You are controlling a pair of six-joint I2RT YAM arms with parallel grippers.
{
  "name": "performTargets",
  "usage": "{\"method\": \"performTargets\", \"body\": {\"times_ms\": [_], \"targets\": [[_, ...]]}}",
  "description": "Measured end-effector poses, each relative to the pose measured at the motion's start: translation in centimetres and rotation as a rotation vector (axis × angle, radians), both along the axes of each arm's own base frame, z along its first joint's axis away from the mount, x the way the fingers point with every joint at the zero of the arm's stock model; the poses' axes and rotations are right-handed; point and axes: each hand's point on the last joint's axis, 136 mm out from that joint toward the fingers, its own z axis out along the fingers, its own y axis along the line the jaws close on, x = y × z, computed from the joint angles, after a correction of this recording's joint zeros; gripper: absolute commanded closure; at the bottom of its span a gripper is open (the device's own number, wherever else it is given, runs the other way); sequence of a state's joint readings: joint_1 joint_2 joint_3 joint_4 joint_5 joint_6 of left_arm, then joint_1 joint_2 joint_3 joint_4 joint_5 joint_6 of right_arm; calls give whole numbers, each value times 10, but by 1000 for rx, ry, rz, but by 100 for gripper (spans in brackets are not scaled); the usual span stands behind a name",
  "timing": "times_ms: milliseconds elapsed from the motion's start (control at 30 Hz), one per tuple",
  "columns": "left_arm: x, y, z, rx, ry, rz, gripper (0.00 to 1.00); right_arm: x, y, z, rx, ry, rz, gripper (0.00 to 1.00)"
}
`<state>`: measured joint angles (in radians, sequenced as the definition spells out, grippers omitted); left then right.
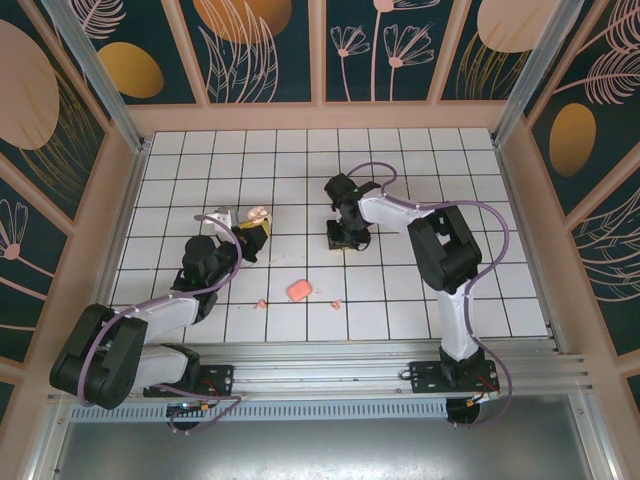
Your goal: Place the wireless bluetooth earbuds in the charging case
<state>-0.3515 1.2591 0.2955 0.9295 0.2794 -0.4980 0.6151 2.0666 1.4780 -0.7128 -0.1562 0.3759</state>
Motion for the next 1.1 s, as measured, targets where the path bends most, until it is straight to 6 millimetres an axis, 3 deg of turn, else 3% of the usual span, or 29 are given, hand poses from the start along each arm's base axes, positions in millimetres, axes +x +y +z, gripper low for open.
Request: {"method": "performTargets", "body": {"times_ms": [300, 500, 767, 867, 1100], "targets": [[0, -2, 0, 14, 0, -12, 85, -51, -41, 9, -51, 48, -32, 74], [-1, -4, 2, 12, -3, -28, 85, -70, -62, 10, -69, 76, -74, 74], [-1, -5, 2, 15, -3, -33, 85, -88, -69, -1, -79, 137, -105, 71], [-1, -6, 3, 16, -7, -36, 85, -96, -72, -5, -85, 161, -119, 64], [0, -6, 4, 16, -8, -37, 84, -96, -69, 6, -85, 168, -113, 59]]}}
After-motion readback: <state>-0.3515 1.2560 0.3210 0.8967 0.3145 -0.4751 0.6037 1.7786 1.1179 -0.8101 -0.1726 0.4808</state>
